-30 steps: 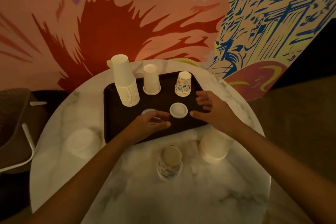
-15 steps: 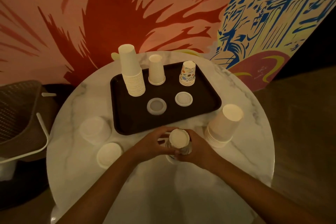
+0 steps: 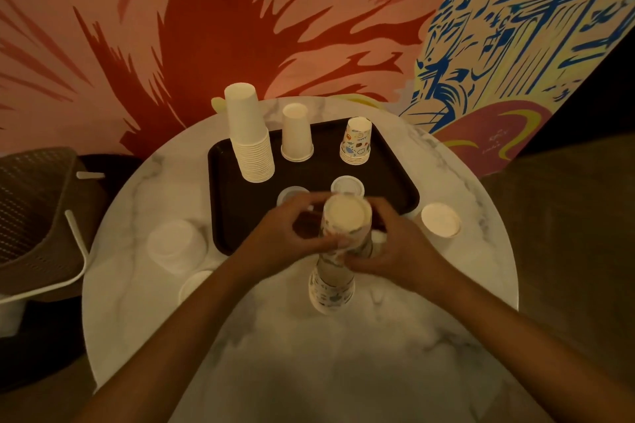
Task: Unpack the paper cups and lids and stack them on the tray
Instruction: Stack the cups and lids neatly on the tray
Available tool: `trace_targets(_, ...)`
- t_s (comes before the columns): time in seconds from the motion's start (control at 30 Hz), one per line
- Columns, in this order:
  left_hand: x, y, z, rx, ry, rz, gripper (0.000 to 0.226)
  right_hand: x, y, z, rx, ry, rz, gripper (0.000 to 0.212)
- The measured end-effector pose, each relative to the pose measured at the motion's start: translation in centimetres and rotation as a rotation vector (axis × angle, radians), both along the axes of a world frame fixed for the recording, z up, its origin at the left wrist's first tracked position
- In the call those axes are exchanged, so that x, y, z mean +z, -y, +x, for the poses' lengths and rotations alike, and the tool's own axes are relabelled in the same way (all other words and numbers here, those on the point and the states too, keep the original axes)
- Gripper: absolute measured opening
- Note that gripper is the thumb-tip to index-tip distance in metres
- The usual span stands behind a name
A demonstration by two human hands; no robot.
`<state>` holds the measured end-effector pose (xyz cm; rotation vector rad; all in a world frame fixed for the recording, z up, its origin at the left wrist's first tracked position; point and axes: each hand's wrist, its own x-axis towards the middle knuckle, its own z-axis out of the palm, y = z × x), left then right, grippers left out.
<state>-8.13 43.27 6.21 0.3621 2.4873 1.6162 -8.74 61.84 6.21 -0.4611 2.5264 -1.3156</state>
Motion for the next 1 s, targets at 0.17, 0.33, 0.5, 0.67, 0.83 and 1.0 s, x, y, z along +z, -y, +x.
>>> trace_targets(0.17,3.8,-1.1,-4.7,0.022,-0.204,-0.051,0.053,3.9,-0.7,-4.4,-0.026,-0.188,-0.012,0.073)
trace_targets(0.33,5.2,-2.4,-11.6,0.045,-0.363,-0.102,0.059,5.2,-1.1,-10.8,-0.074,-0.326,-0.102,0.062)
trace_targets(0.5,3.9,-4.0,-17.7,0.148,-0.255,-0.036,0.062,3.4,-1.5,-18.2,-0.118,-0.304,-0.035,0.073)
trace_targets(0.67,0.3,-4.9,-22.2,0.261,-0.209,-0.023,0.061,0.9,-1.3,-22.9,-0.127,-0.244,-0.033,0.070)
trace_targets(0.83,-4.5,-5.8,-24.6,0.294,-0.083,-0.041,0.055,-3.0,-1.4,-24.7,-0.153,-0.126,-0.007,0.066)
trace_targets(1.0,-8.0,-6.2,-24.7,0.295,0.030,-0.097,0.055,-7.5,-1.4,-25.8,-0.205,-0.008,0.001,0.067)
